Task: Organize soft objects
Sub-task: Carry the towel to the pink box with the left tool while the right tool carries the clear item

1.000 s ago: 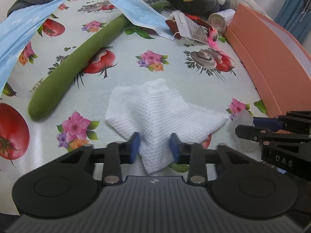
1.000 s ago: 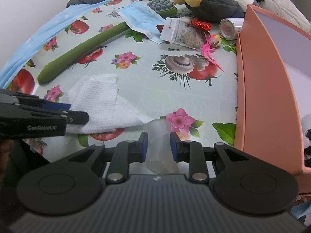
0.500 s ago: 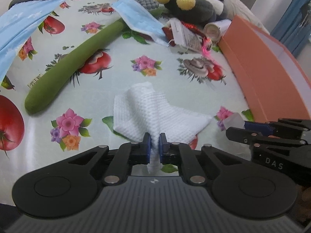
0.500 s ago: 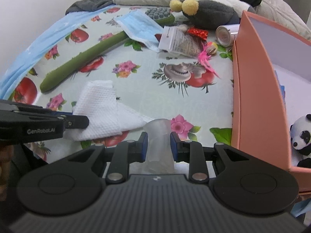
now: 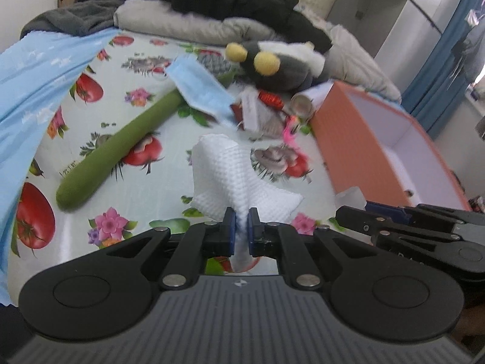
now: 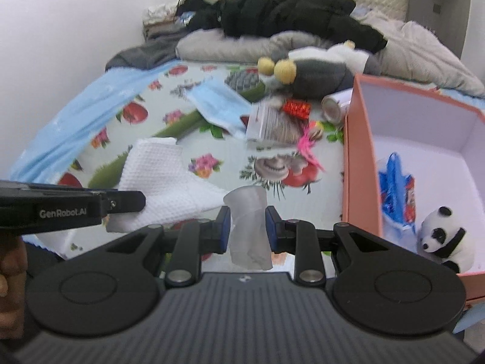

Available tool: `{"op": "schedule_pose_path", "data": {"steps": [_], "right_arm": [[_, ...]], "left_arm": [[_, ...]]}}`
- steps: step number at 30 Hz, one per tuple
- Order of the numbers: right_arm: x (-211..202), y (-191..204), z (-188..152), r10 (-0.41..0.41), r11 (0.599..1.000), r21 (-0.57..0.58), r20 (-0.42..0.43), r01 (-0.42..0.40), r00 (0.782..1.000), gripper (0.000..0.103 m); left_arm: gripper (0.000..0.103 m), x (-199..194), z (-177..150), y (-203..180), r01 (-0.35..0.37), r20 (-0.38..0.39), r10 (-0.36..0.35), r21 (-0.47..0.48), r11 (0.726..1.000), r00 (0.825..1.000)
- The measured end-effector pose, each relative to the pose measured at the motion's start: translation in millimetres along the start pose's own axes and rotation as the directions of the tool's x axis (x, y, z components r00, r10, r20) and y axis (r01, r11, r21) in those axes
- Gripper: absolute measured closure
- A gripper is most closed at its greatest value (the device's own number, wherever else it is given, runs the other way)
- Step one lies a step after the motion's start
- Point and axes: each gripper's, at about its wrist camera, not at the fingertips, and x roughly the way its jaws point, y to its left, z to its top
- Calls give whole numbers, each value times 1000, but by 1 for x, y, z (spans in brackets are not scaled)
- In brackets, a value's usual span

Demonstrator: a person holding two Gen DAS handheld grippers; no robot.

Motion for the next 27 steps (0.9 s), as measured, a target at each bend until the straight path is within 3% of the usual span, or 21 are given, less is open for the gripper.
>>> {"op": "schedule_pose_path", "data": {"steps": [19, 27], "right_arm": [[-90, -4, 16, -36, 999, 45, 180, 28, 983, 74], [-116, -29, 11, -104, 991, 100, 206, 85, 973, 74]], "left_arm": [[94, -96, 10, -43, 99, 155, -101, 23, 995, 983], [94, -104, 11, -80, 172, 155, -181, 72, 983, 971]]}}
